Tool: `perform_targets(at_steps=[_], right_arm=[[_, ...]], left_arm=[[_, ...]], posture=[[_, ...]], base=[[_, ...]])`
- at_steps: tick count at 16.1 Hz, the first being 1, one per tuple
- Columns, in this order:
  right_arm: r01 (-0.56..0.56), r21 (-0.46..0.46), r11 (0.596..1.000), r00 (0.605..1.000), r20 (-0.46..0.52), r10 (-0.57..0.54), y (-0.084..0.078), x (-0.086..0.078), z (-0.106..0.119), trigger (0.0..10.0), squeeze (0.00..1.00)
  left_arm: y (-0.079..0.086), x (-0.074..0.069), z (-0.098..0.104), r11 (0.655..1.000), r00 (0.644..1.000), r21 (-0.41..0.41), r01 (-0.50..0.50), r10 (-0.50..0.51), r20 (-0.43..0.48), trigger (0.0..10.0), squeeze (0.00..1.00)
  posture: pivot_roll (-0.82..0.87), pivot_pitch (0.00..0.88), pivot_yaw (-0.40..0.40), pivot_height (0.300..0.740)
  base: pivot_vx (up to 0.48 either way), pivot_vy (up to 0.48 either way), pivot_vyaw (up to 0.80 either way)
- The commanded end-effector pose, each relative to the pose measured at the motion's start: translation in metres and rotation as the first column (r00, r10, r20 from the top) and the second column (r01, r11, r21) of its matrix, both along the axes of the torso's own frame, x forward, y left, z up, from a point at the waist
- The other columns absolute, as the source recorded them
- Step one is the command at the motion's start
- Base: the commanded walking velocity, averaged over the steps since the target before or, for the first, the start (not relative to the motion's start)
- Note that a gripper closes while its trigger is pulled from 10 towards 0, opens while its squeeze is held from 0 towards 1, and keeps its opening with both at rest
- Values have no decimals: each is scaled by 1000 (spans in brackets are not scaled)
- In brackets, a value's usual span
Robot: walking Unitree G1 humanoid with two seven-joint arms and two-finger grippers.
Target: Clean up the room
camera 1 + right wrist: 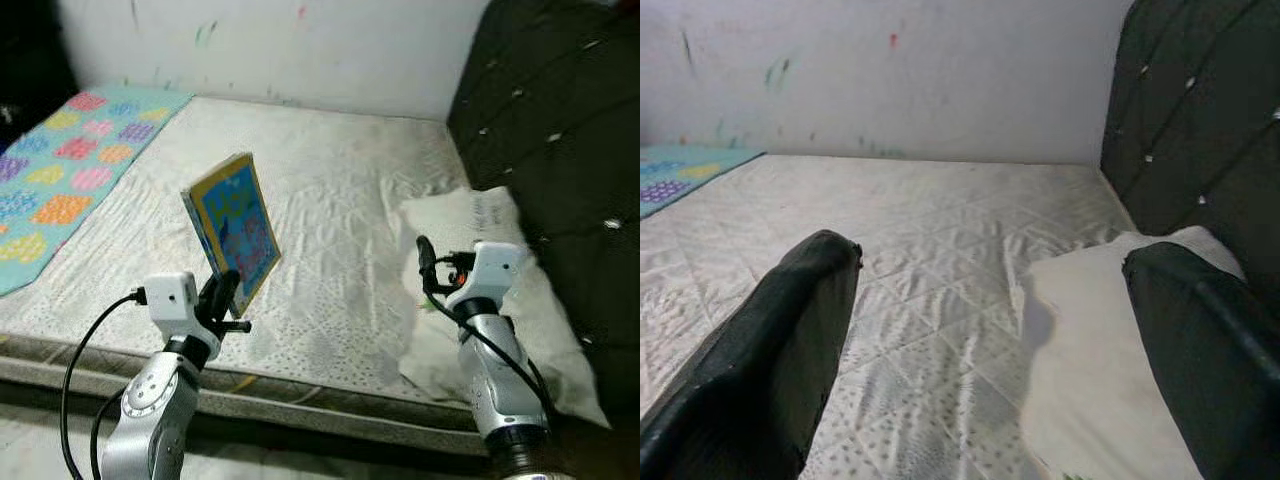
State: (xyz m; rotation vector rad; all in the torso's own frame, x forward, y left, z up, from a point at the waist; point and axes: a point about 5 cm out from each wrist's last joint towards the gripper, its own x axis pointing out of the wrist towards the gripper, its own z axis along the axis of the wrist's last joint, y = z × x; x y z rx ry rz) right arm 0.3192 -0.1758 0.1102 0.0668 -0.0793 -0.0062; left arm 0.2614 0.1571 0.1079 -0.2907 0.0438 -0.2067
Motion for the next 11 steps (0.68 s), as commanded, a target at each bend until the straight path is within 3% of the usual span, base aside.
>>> perform_targets(at_steps=[1, 7, 11], right_arm=[[-3, -3, 1000, 1000, 3, 3, -1, 0, 2, 10000, 0], [0, -5, 1000, 1000, -3, 0, -2, -1, 2, 10000, 0], [9, -11, 1000, 1000, -3, -9, -5, 0, 2, 10000, 0]], left_arm=[[-3, 1, 11, 1000, 999, -5, 23, -22, 50, 10000, 0], [-4, 1, 10, 1000, 999, -2, 26, -26, 34, 10000, 0], [-4, 3, 9, 1000, 1000, -7, 1, -1, 24, 10000, 0]], posture=[[-28, 0, -34, 740], [-26, 0, -31, 740], [-27, 0, -27, 740]], base=[[356, 0, 0], [325, 0, 0], [0, 0, 0]])
